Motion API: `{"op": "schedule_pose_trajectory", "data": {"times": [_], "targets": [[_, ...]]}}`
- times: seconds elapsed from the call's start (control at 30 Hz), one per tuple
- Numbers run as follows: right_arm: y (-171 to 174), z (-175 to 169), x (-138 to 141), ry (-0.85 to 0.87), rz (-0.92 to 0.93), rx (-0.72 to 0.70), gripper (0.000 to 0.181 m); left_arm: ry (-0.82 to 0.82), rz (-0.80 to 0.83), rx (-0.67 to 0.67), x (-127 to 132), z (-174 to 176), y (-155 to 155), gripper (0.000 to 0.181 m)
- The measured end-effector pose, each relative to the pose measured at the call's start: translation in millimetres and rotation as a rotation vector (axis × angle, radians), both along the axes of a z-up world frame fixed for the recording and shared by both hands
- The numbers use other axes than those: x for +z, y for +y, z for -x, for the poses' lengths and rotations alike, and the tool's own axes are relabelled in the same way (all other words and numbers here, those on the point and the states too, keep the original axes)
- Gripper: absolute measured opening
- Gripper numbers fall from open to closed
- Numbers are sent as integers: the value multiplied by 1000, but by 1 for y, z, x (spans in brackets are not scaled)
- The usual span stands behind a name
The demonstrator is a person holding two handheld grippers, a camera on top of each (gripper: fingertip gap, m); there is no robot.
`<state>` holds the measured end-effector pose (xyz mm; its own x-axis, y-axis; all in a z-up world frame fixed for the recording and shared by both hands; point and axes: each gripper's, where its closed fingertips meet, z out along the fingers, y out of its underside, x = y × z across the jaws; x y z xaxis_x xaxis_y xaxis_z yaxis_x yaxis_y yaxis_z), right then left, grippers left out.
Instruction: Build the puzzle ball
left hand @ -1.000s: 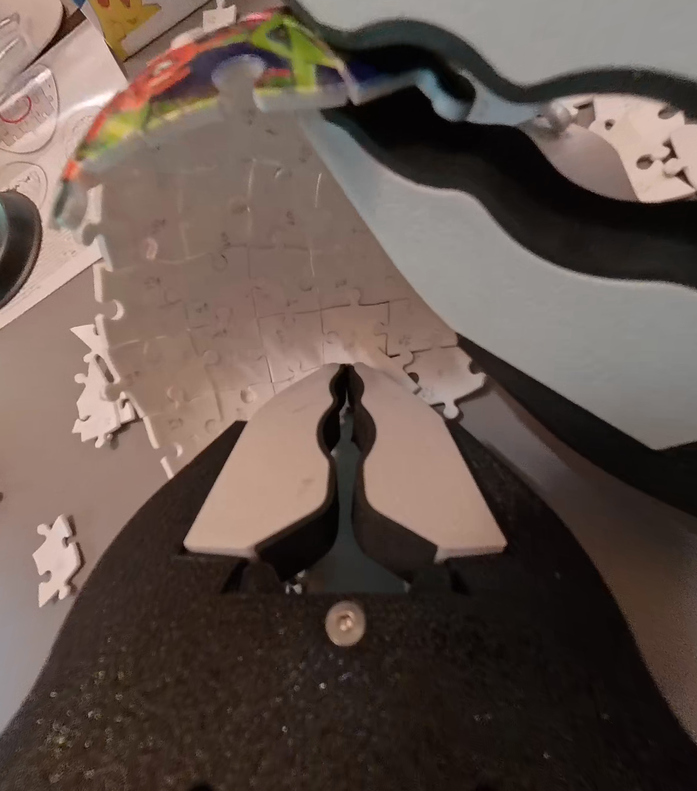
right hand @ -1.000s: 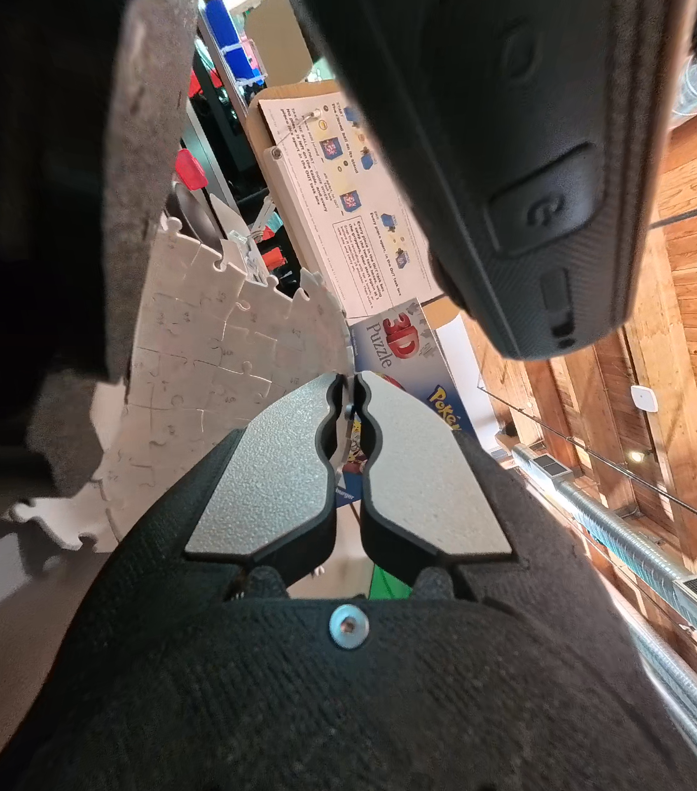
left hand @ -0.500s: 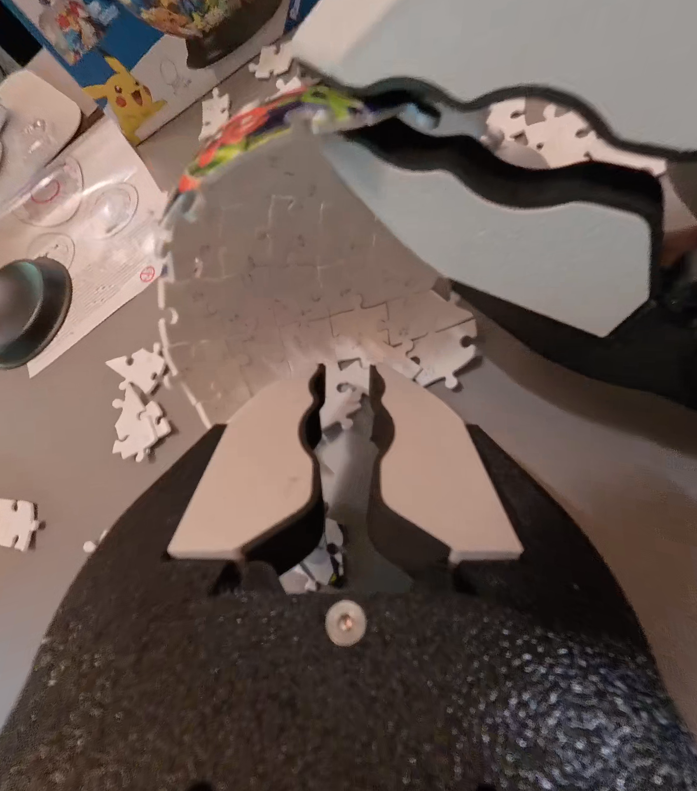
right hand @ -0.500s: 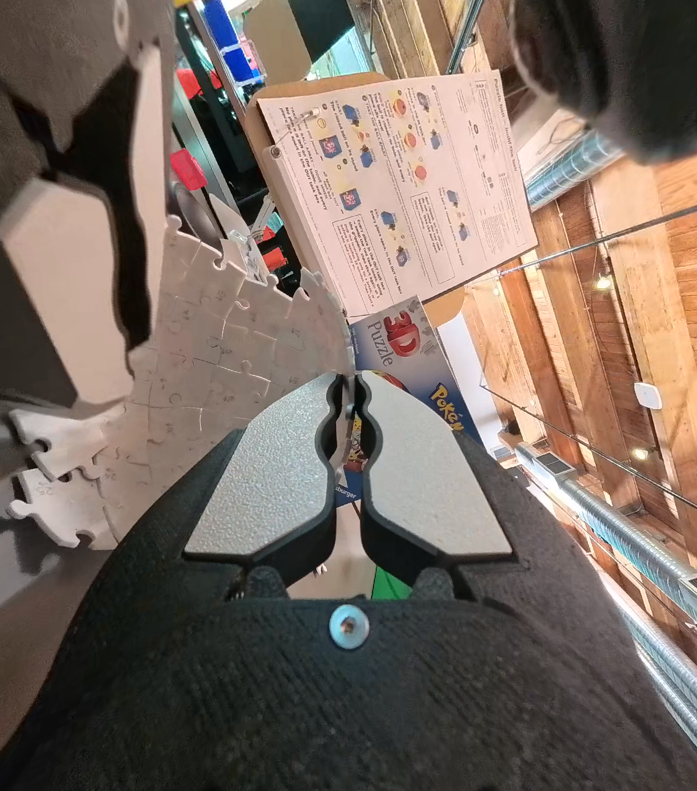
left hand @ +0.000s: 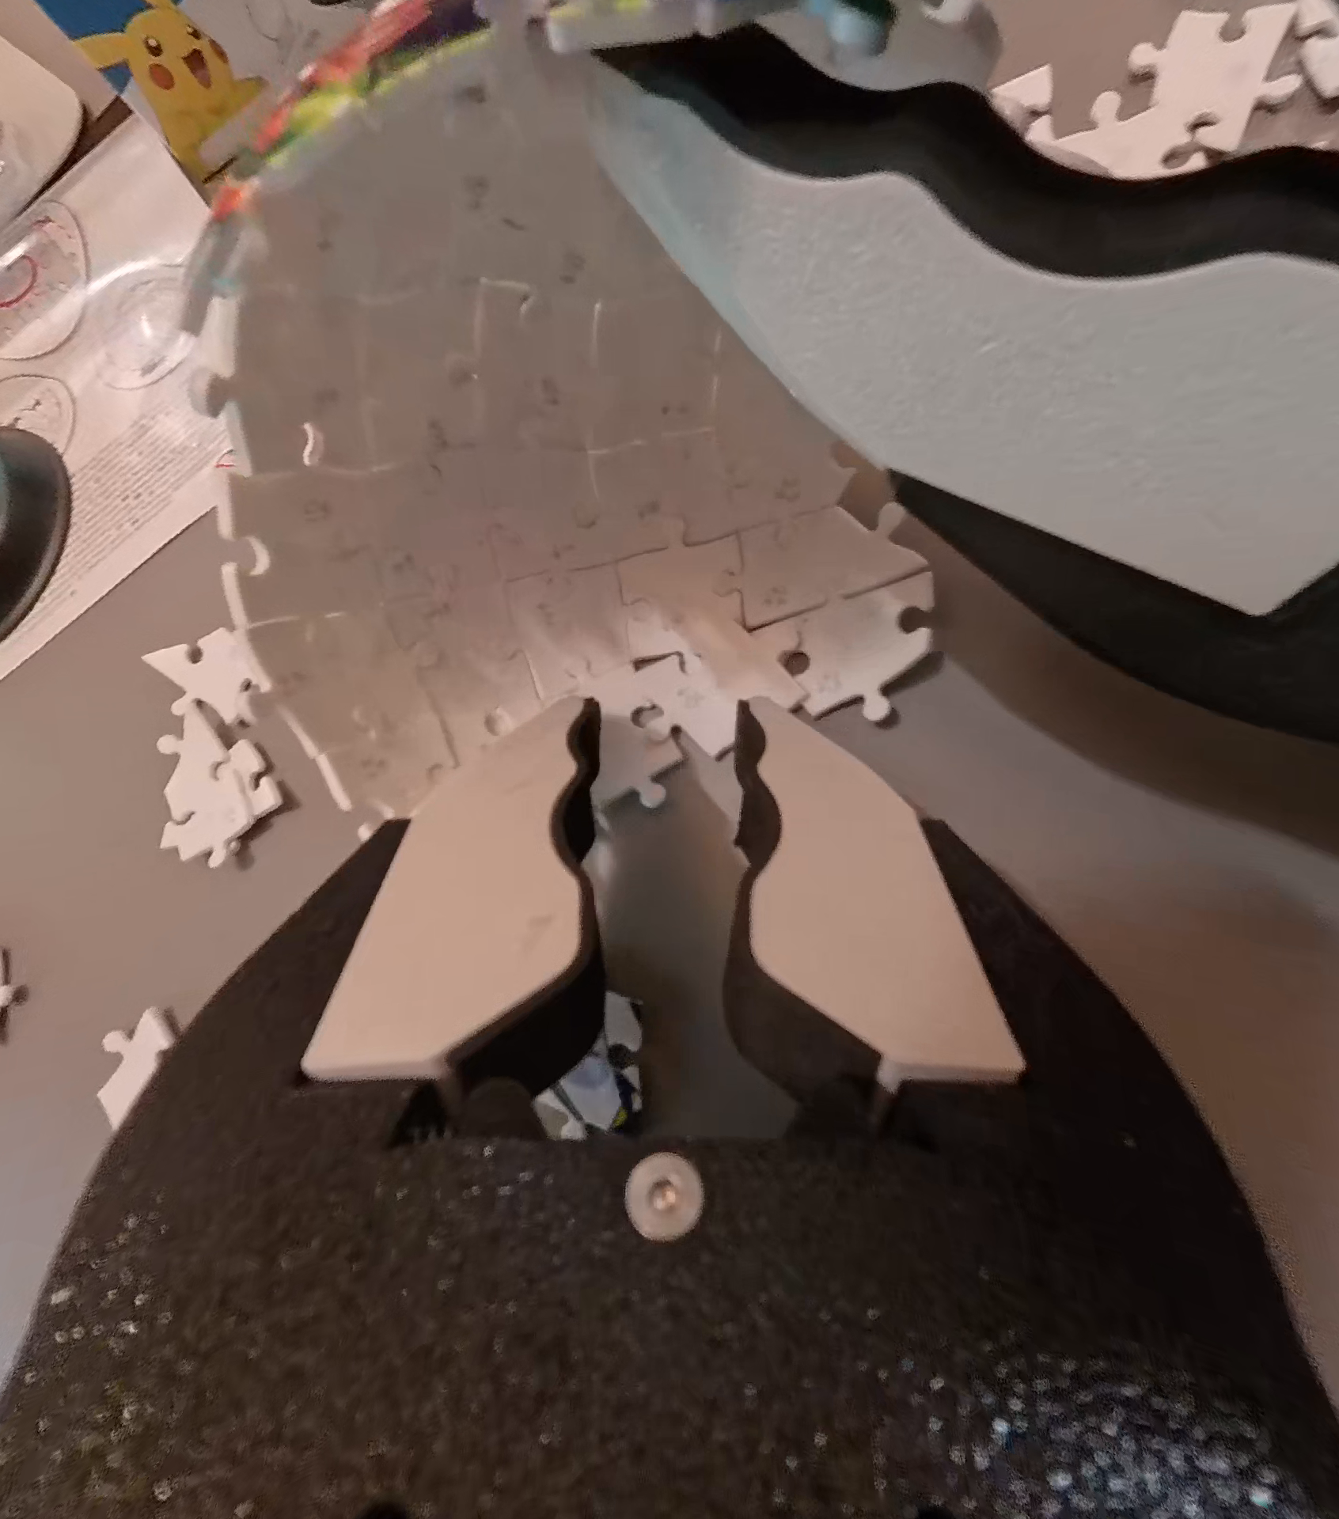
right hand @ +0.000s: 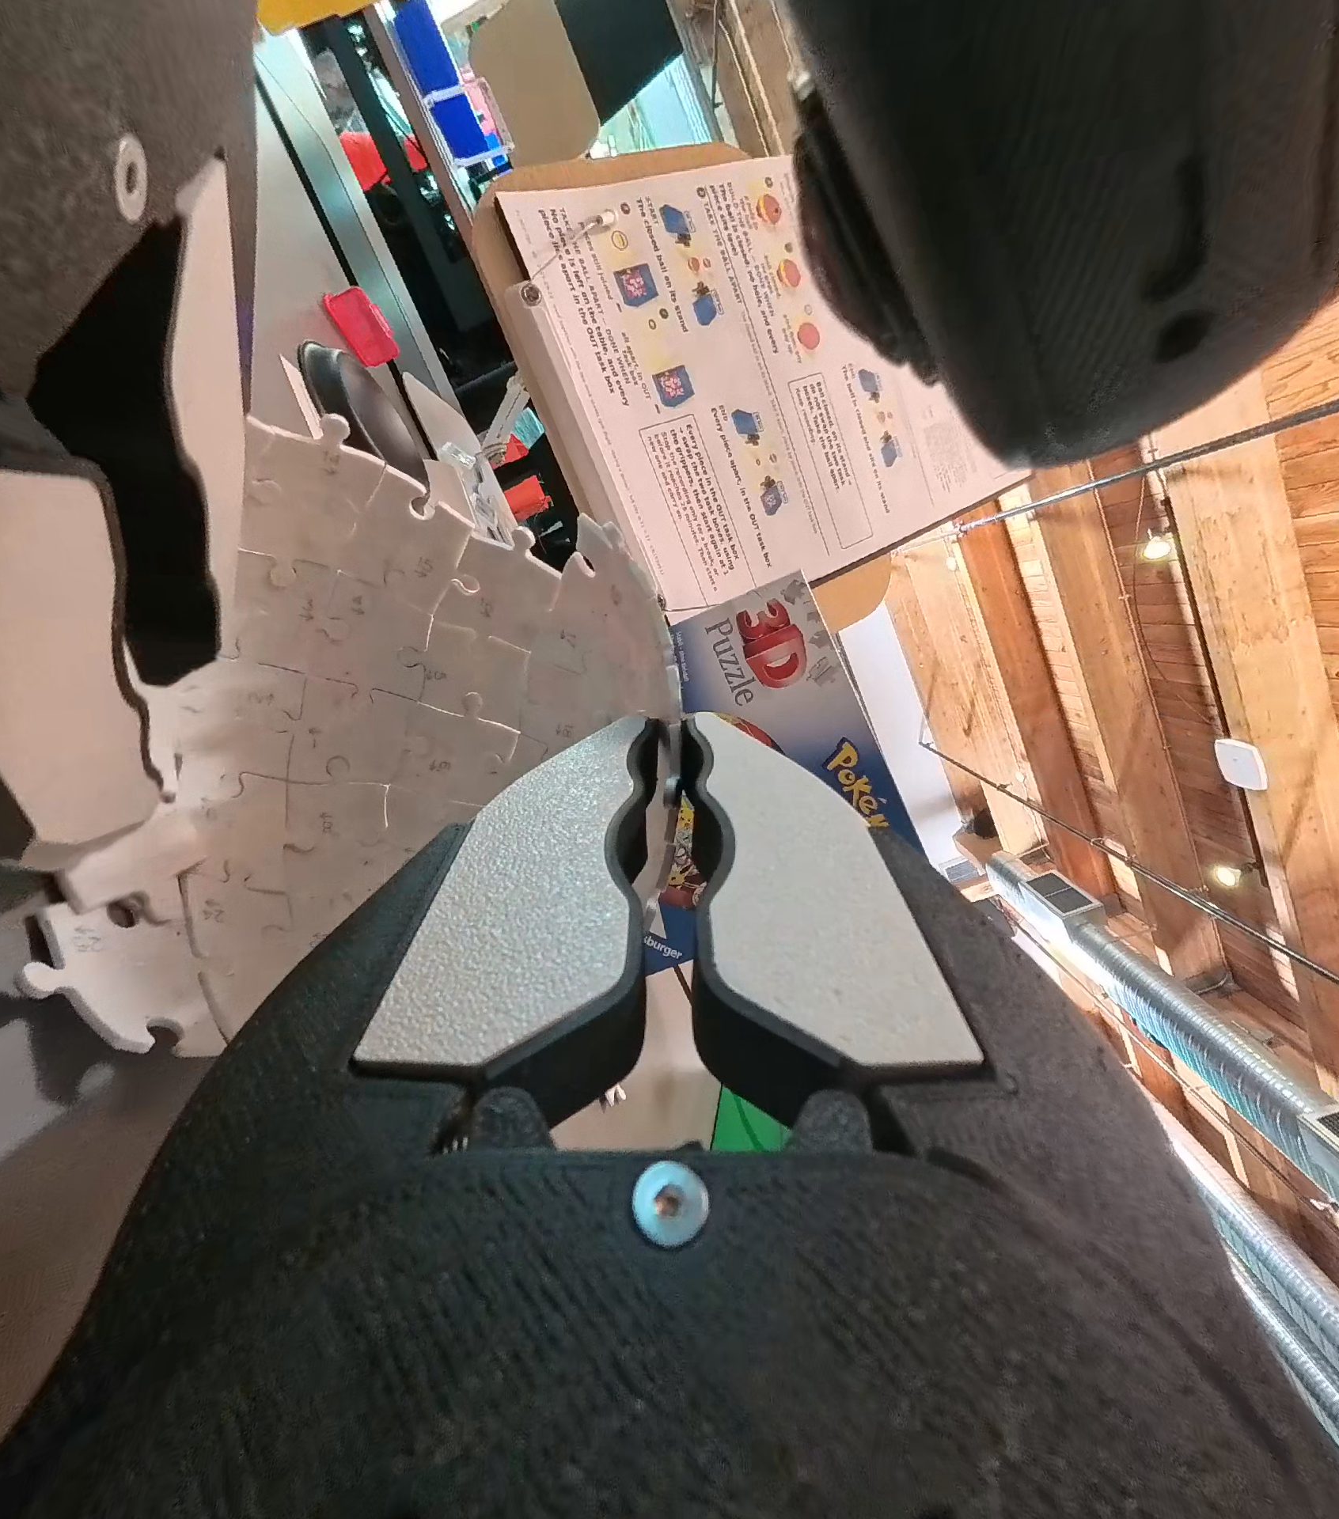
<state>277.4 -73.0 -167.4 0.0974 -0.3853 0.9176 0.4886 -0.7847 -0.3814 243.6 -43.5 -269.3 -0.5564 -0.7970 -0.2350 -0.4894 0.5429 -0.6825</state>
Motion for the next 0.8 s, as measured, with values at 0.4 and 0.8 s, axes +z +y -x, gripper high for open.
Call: {"op": "schedule_pose_trajectory", "data": {"times": [0.4, 0.8], "targets": [[-1, -1, 0, 7, -9, 0, 6, -32, -62, 22, 2, -2, 4, 26], [-1, -1, 0, 3, -5, 1, 5, -10, -51, -12, 0, -1, 1, 28]]}}
